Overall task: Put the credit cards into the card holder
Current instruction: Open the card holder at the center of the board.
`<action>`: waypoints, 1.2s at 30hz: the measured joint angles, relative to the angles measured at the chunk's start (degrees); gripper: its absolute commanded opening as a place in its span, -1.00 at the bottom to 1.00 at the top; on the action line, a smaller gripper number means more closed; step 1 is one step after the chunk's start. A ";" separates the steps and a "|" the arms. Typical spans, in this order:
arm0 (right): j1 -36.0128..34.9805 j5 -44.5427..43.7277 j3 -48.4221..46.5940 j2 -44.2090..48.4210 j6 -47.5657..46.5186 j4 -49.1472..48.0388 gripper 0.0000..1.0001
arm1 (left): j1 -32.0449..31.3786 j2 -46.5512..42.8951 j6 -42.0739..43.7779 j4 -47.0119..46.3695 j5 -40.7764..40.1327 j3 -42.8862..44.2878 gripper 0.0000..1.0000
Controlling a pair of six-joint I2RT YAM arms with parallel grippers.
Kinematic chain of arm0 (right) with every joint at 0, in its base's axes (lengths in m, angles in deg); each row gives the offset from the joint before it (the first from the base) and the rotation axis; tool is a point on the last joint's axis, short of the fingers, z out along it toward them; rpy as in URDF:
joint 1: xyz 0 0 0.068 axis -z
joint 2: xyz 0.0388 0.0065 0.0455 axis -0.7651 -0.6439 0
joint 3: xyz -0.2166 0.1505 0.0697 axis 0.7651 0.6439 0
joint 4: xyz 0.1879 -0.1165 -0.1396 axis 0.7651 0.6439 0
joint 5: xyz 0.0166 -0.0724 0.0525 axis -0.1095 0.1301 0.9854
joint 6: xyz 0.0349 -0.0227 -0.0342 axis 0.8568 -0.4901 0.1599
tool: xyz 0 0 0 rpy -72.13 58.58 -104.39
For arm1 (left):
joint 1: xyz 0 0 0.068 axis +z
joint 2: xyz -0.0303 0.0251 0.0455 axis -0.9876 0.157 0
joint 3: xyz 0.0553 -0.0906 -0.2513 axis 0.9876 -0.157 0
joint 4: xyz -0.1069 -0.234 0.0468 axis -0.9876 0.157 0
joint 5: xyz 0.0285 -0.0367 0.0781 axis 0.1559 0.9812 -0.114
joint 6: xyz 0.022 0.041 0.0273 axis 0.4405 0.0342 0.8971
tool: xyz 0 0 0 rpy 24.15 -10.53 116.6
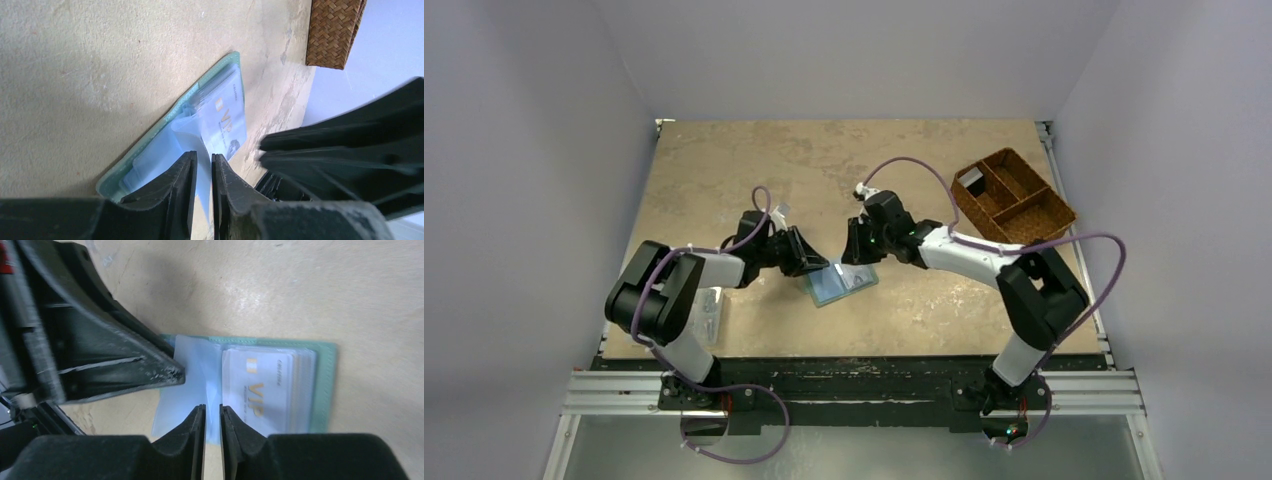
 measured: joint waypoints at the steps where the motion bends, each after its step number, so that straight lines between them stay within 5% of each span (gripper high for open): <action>1: 0.31 -1.16 -0.24 1.57 -0.09 1.38 -0.47 | 0.00 0.85 -0.50 -0.87 0.46 0.00 -0.56; 10: 7.10 -6.93 1.66 13.42 -2.43 6.51 -0.43 | -3.76 3.98 -5.09 -7.65 2.47 1.09 -0.38; 24: 10.86 -4.15 8.15 17.33 -4.68 9.18 -0.25 | -9.66 13.46 -10.45 -15.89 2.67 6.73 -0.17; 33: 10.14 7.93 11.06 17.84 -4.35 2.21 -0.51 | -6.05 2.73 -5.84 -6.71 3.28 7.08 0.35; 36: 9.09 14.03 11.08 15.17 -2.38 -3.32 -0.53 | -1.51 -4.00 -2.08 -1.16 3.34 7.23 0.30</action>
